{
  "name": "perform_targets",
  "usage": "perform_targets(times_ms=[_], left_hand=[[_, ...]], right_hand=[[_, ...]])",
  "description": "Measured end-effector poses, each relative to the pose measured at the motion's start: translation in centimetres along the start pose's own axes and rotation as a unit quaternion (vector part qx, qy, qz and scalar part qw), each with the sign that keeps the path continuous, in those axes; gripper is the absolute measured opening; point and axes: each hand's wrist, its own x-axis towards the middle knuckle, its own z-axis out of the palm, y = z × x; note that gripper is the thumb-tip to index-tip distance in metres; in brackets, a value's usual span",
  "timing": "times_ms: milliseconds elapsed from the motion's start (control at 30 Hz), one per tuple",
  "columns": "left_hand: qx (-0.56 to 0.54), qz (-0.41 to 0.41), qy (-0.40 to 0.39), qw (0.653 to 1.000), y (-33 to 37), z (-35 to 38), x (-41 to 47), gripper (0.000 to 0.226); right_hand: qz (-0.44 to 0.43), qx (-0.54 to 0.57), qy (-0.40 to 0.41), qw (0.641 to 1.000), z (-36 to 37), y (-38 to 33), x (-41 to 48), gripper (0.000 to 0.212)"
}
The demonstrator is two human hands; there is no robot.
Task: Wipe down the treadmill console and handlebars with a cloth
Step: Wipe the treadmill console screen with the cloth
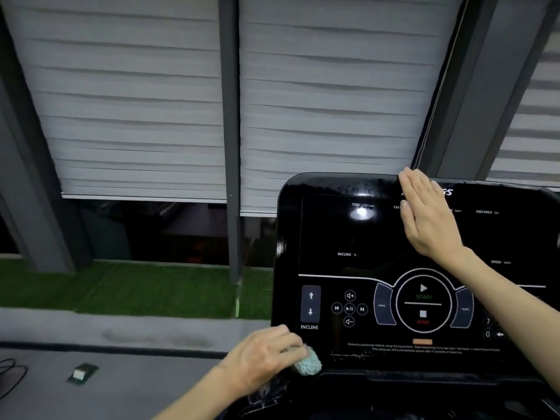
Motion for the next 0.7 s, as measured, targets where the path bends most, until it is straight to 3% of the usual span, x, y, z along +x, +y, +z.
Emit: perform_targets(times_ms=[100,167,267,400,533,700], left_hand=[[0.02,0.031,-0.001,0.999,-1.3,-1.3,1.4,0.031],[0.028,0.027,0.051,0.998,-3.2,-3.2,4.0,0.03],[0.06,-0.029,0.148,0.987,-7.0,-7.6,9.4,0.035],[0.105,-0.096,0.198,0.97,-11.1,-13.0,15.6,0.043],[0.122,-0.108,0.205,0.965,-11.6,-13.4,16.4,0.043],[0.075,-0.073,0.17,0.98,-7.0,-7.7,10.6,0.039]], right_hand=[[0.005,0.002,0.001,1.0,0.1,0.0,-0.1,0.053],[0.004,0.003,0.002,1.0,0.1,0.1,-0.1,0.052],[0.004,0.005,0.002,1.0,0.1,0.1,-0.1,0.052],[0.006,-0.003,-0.004,1.0,0.1,0.1,0.0,0.053],[0.007,-0.009,-0.006,1.0,0.1,0.2,0.0,0.054],[0.005,-0.007,-0.002,1.0,0.0,-0.1,0.0,0.053]])
